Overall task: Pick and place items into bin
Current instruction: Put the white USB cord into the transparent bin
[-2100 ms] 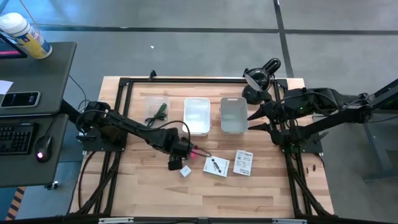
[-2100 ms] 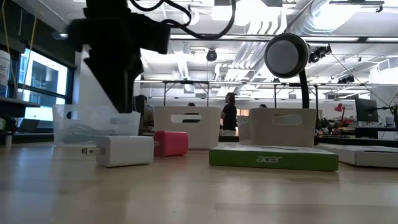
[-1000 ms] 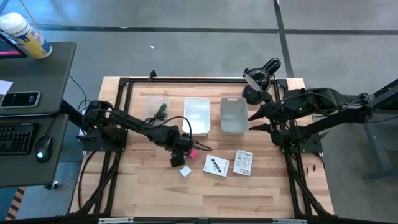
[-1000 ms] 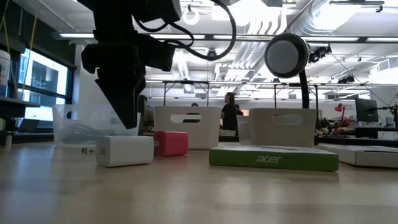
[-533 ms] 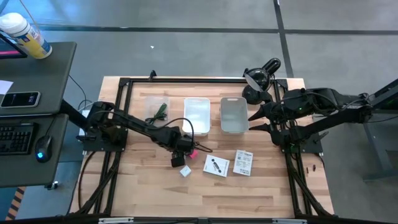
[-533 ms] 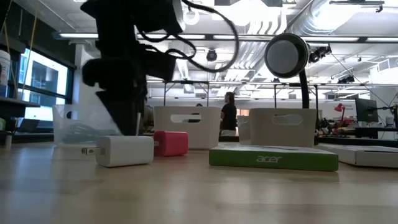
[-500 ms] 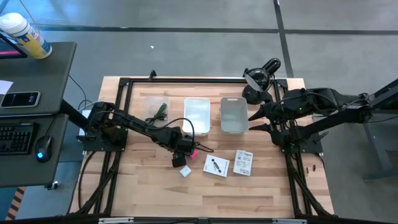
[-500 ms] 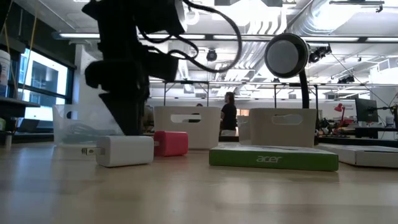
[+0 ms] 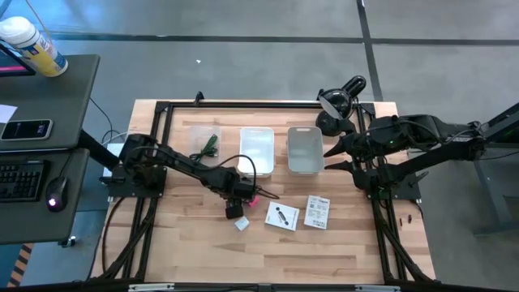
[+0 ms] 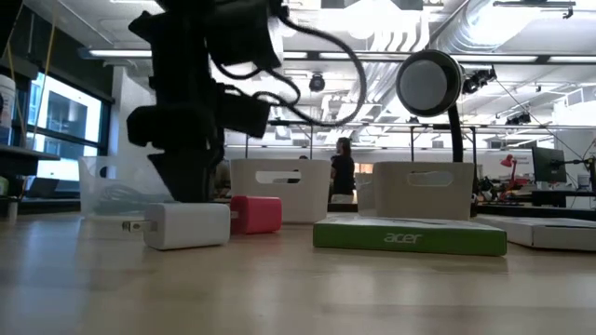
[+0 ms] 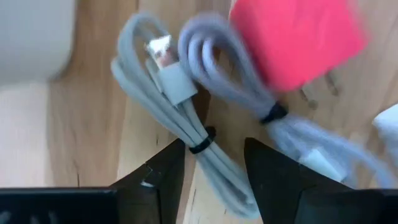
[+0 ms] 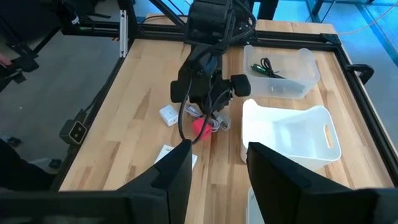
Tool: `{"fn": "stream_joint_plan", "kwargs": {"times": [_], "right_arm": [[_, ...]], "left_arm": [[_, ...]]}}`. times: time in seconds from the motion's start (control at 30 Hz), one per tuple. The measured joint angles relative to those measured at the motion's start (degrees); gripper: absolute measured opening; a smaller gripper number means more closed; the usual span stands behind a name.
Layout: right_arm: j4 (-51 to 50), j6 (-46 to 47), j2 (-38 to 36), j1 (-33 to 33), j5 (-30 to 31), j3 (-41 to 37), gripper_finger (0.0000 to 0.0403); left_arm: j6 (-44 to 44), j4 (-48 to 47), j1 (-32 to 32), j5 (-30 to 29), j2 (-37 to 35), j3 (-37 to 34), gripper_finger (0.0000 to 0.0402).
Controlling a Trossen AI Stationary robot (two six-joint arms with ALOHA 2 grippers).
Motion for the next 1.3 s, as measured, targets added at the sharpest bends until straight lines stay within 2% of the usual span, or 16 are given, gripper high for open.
{"fn": "stream_joint_plan", "kwargs": {"times": [0.2, 0.37, 0.43, 0.6, 0.77, 0.93, 1.3], "right_arm": [[-0.09, 0.00, 0.00, -0.01, 0.05, -0.02, 0.0145], [-0.10, -0.11, 0.00, 0.00, 0.09, -0.02, 0.0145], [-0.10, -0.11, 0.00, -0.01, 0.09, -0.02, 0.0145], [-0.12, -0.13, 0.00, -0.01, 0.09, -0.02, 0.0145], [-0.12, -0.13, 0.00, 0.00, 0.09, -0.02, 0.0145], [-0.12, -0.13, 0.00, 0.00, 0.09, -0.02, 0.0145], [-0.14, -0.15, 0.00, -0.02, 0.09, -0.02, 0.0145]], "left_arm": [[-0.17, -0.21, 0.00, 0.06, 0.28, 0.00, 0.0113], [-0.19, -0.30, -0.11, 0.26, 0.28, 0.03, 0.0029], [-0.94, -0.44, -0.11, 0.23, 0.06, 0.04, 0.0013], [-3.03, -2.18, -0.04, -0.74, -1.39, -0.02, 0.0028], [-4.61, -4.73, -0.09, -2.08, -4.60, -0.02, 0.0007], [-6.19, -5.86, -0.09, -3.09, -8.84, -0.02, 0.0016], [-8.45, -11.78, -0.11, -3.72, -20.73, -0.02, 0.0008]]}}
